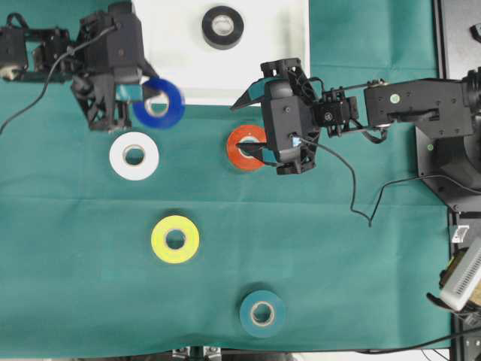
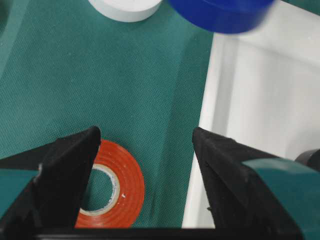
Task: Put the tape alternately from left to right into the white case.
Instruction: 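Lift the blue tape with the left gripper and place it in the tray, then release the blue tape and move the left gripper back over the white tape, then move the right gripper to the yellow tape roll and grasp it, then carry the yellow tape with the right gripper into the tray and lower it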
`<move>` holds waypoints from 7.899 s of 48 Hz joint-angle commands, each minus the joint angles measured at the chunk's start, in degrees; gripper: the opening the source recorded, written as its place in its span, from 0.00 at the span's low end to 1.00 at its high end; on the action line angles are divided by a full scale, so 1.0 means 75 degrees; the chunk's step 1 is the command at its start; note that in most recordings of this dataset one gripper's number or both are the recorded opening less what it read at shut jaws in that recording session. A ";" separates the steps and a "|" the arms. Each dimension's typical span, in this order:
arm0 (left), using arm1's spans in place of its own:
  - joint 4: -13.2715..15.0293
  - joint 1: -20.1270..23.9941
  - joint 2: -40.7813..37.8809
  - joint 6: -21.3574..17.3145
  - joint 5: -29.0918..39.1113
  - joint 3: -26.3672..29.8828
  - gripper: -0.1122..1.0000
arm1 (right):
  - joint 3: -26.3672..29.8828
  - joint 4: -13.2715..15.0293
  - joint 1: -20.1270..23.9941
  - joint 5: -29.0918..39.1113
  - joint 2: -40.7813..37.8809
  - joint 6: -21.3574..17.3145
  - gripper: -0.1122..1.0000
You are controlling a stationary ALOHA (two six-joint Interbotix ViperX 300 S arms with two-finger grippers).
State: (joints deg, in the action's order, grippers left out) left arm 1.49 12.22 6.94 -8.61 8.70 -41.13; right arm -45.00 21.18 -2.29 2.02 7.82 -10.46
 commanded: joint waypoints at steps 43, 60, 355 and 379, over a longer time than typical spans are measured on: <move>-0.0012 0.1031 -0.0844 -0.0352 -0.0434 0.0680 0.08 | 0.0070 0.0012 0.0023 -0.0070 0.0094 -0.0012 0.81; -0.0012 0.1020 -0.0809 -0.0363 -0.0422 0.0668 0.78 | 0.0070 0.0000 0.0023 -0.0070 0.0094 -0.0012 0.81; 0.0000 -0.1500 0.0609 -0.0270 -0.0363 -0.0621 0.72 | 0.3293 -0.0035 0.2238 0.2016 -0.2203 -0.3047 0.34; 0.0000 -0.1488 0.0609 -0.0258 -0.0363 -0.0621 0.72 | 0.2660 -0.0035 0.1863 0.2250 -0.1664 -0.3082 0.34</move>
State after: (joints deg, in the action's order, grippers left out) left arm 1.41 1.14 10.81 -10.63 6.24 -46.49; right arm -24.61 20.83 12.92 18.81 -8.09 -33.40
